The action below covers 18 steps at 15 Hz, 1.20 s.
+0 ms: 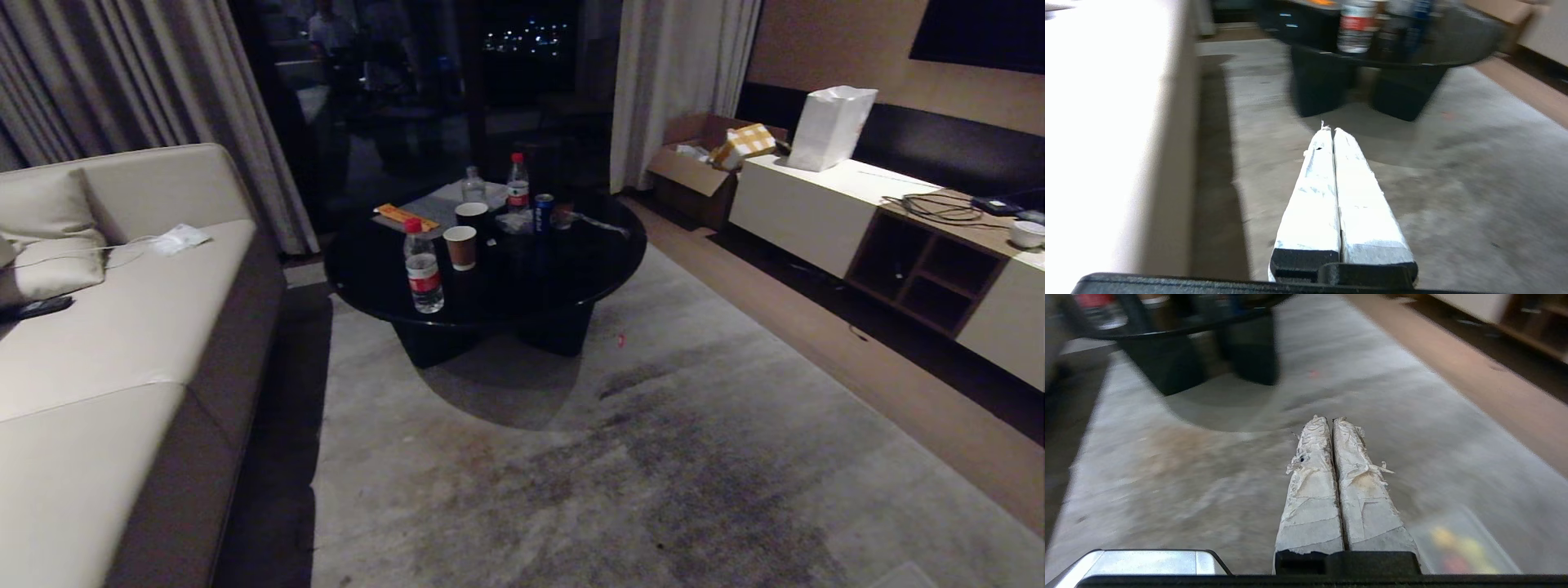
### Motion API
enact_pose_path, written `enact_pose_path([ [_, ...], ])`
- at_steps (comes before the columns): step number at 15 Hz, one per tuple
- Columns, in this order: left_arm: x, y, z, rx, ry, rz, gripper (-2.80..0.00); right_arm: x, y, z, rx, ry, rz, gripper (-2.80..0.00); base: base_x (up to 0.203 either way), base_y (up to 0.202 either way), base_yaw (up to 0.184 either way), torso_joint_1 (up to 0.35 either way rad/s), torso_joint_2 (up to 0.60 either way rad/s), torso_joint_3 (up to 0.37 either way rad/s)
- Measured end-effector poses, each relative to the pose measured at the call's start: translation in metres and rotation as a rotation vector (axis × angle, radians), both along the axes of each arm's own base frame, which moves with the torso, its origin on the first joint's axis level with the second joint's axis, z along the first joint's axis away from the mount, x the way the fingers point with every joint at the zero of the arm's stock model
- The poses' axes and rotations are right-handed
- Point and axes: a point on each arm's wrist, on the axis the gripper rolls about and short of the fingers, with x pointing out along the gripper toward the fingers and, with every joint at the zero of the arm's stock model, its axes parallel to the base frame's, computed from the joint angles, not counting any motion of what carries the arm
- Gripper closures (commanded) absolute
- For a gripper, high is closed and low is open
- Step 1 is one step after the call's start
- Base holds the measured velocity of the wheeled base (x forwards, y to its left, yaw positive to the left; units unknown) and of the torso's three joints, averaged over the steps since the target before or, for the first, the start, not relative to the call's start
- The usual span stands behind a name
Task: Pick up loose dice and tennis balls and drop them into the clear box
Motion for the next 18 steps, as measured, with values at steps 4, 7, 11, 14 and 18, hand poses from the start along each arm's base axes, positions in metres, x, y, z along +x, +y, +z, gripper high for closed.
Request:
enact_pose_path([
  [4, 0.0, 0.0, 0.0, -0.001, 0.0, 0.0, 0.0, 0.0, 0.0, 0.0, 0.0, 0.0, 0.0, 0.0, 0.0, -0.006, 0.164, 0.003, 0.0, 0.002],
  [7, 0.0, 0.0, 0.0, 0.0, 0.0, 0.0, 0.0, 0.0, 0.0, 0.0, 0.001, 0.0, 0.0, 0.0, -0.001, -0.006, 0.161, 0.0, 0.0, 0.0],
  [11, 0.0, 0.0, 0.0, -0.001, 0.0, 0.0, 0.0, 0.0, 0.0, 0.0, 0.002, 0.0, 0.001, 0.0, 0.0, -0.002, 0.072, 0.0, 0.0, 0.0],
  [14, 0.0, 0.0, 0.0, -0.002, 0.0, 0.001, 0.0, 0.0, 0.0, 0.0, 0.004, 0.0, 0.0, 0.0, 0.0, 0.0, 0.0, 0.0, 0.0, 0.0],
  [18, 0.0, 0.0, 0.0, -0.006, 0.0, 0.002, 0.0, 0.0001, 0.0, -0.0001, 0.004, -0.001, -0.001, 0.0, -0.111, 0.0, 0.0, 0.001, 0.0, 0.003],
])
